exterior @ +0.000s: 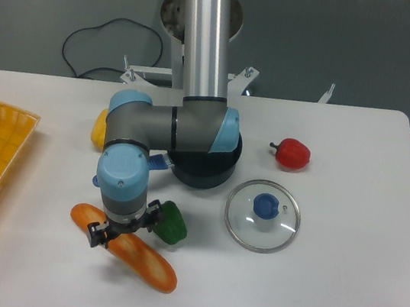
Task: Pick up the long bread
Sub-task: 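Lower the open gripper onto the middle of the long baguette, then close the gripper around the baguette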
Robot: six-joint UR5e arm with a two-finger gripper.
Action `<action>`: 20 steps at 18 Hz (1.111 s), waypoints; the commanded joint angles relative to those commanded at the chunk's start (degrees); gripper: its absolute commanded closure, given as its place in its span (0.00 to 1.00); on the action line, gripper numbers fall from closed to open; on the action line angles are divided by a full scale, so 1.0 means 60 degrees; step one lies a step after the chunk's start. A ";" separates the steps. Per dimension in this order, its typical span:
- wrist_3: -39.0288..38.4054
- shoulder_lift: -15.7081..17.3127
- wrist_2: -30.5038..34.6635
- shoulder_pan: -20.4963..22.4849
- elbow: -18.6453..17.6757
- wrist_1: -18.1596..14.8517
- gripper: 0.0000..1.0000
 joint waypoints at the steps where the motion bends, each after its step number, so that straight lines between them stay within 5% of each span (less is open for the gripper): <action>1: 0.0000 -0.0029 0.0000 0.0000 0.0000 0.0000 0.00; 20: 0.0015 -0.0381 -0.0029 -0.0190 0.0132 0.0264 0.00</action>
